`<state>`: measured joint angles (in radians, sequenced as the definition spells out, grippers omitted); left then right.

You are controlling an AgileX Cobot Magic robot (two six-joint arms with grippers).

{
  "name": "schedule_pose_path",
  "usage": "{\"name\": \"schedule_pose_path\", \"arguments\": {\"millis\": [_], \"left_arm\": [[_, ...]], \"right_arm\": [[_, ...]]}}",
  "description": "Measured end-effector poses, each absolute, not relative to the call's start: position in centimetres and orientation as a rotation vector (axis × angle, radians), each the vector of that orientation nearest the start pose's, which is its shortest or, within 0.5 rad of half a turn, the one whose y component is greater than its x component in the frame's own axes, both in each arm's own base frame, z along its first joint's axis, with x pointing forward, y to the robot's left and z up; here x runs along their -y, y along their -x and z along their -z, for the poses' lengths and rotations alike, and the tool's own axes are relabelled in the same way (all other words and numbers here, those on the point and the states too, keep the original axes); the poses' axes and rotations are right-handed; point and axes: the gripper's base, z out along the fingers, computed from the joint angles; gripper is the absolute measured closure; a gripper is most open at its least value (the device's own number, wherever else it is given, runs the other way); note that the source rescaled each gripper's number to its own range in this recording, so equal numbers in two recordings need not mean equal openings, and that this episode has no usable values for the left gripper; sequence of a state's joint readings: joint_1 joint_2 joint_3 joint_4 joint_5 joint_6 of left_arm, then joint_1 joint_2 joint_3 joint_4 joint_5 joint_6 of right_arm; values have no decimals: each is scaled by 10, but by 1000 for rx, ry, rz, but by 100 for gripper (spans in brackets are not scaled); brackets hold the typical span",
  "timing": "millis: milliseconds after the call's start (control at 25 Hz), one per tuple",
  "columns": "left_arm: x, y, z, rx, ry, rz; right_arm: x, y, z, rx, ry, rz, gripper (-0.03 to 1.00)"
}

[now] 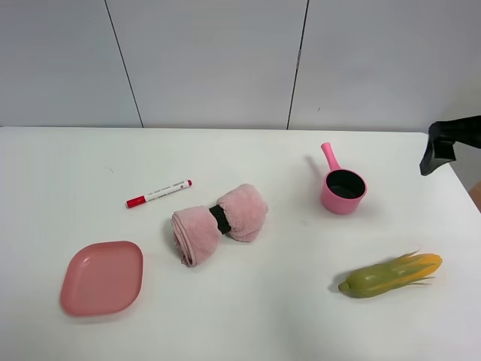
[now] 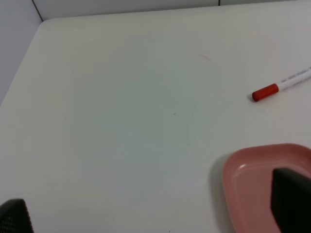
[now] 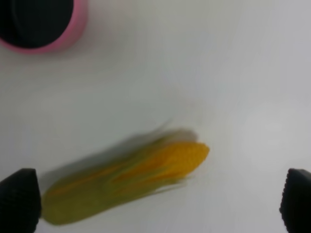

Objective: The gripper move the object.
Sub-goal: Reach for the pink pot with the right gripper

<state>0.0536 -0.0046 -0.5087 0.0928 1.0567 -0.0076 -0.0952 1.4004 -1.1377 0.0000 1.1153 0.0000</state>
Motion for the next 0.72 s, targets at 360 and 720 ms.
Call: {"name": "schedule_pose_path", "arguments": {"millis": [360,720], "left_arm": [[-7,7,-280,-2025,66,-142],[-7,7,-280,-2025,66,-142]], "right_arm": [[30,-326,-268,-2861,-136,4,-3],[28,-366,-229,-2885,-102,-86,-3]]}}
